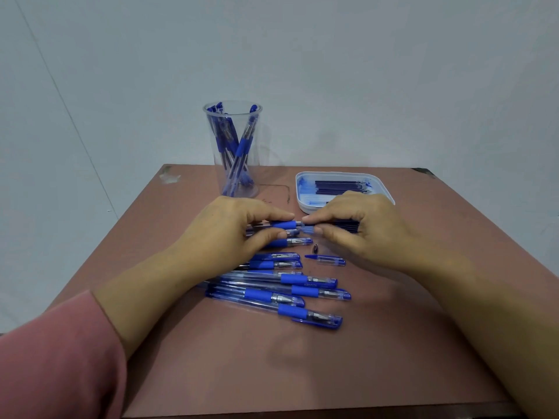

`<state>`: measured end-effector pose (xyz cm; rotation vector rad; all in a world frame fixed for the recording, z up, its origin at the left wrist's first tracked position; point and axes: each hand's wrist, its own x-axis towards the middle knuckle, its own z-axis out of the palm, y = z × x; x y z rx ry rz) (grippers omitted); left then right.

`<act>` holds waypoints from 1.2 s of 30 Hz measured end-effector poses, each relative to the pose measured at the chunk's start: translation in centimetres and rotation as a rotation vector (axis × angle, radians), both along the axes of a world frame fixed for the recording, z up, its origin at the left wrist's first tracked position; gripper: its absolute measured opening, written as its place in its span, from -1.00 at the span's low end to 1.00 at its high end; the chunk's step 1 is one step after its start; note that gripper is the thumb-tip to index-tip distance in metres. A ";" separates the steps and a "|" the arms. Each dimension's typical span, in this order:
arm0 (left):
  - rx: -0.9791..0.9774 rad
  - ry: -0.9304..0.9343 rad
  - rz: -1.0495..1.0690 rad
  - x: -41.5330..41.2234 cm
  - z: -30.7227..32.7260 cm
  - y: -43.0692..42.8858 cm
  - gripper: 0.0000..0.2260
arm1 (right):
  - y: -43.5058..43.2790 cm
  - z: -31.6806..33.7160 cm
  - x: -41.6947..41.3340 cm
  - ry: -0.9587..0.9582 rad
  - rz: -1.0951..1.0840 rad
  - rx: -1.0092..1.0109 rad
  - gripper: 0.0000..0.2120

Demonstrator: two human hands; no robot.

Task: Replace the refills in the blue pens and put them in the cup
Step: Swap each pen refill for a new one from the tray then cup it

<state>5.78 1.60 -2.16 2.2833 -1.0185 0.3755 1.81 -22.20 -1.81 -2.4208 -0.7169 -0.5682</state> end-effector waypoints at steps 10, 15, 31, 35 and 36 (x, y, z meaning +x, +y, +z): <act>0.000 -0.003 0.020 0.4 0.0 0.3 -0.73 | -1.5 0.1 0.1 0.001 -0.026 -0.007 -0.78; -0.003 -0.021 0.082 1.0 0.1 0.8 -0.73 | -4.1 -0.4 0.4 0.018 -0.139 -0.065 -0.73; -0.018 -0.039 0.077 1.0 0.0 0.6 -0.74 | -4.0 0.1 2.0 -0.097 -0.200 -0.332 -0.80; -0.031 -0.044 0.075 1.2 -0.1 0.7 -0.73 | -4.9 2.0 3.4 0.003 -0.274 -0.286 -0.78; -0.030 -0.047 0.076 1.2 -0.2 0.7 -0.73 | -5.0 2.4 3.9 0.048 -0.284 -0.307 -0.77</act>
